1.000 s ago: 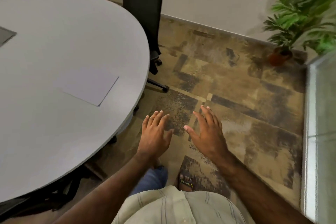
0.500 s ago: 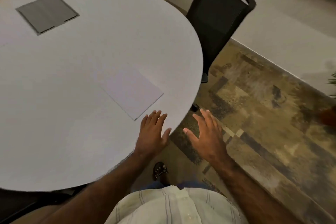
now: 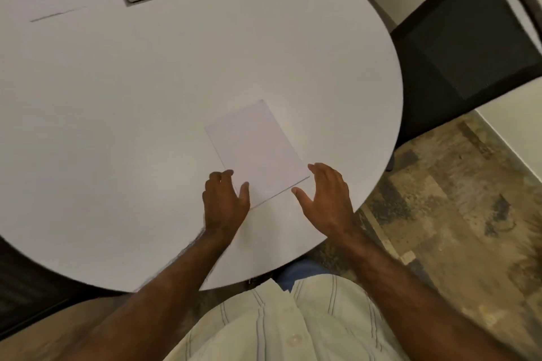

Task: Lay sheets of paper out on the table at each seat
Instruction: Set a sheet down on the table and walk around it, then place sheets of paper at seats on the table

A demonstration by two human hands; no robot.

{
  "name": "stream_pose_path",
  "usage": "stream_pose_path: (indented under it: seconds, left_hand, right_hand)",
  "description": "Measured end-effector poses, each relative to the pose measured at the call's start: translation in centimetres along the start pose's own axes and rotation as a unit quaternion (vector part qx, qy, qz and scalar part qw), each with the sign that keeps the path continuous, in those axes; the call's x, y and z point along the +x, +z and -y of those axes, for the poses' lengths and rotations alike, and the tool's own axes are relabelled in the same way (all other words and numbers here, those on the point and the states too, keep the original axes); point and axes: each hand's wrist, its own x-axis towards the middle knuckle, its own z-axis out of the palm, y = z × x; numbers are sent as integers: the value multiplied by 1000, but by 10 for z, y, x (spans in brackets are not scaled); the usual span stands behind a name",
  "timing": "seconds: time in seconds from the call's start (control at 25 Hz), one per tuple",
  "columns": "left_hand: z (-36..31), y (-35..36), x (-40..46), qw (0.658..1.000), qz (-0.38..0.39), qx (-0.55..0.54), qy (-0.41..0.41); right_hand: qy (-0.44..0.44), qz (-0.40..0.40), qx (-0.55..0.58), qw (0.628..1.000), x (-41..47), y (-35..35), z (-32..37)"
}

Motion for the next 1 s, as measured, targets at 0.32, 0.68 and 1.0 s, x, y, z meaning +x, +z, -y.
stream_pose_path:
  seconds: [0.32,0.68,1.0]
  left_hand:
    - [-2,14,78,977,10,-19,-212]
    - [-23,34,119,907,-9,-130,-400]
    - [-21,41,118,894,-66,-179,-405]
  right_hand:
    - [18,58,-9,998,136,13,27]
    - [66,155,-56,984,198,37,46]
    - [96,166,0,981,208,45,46]
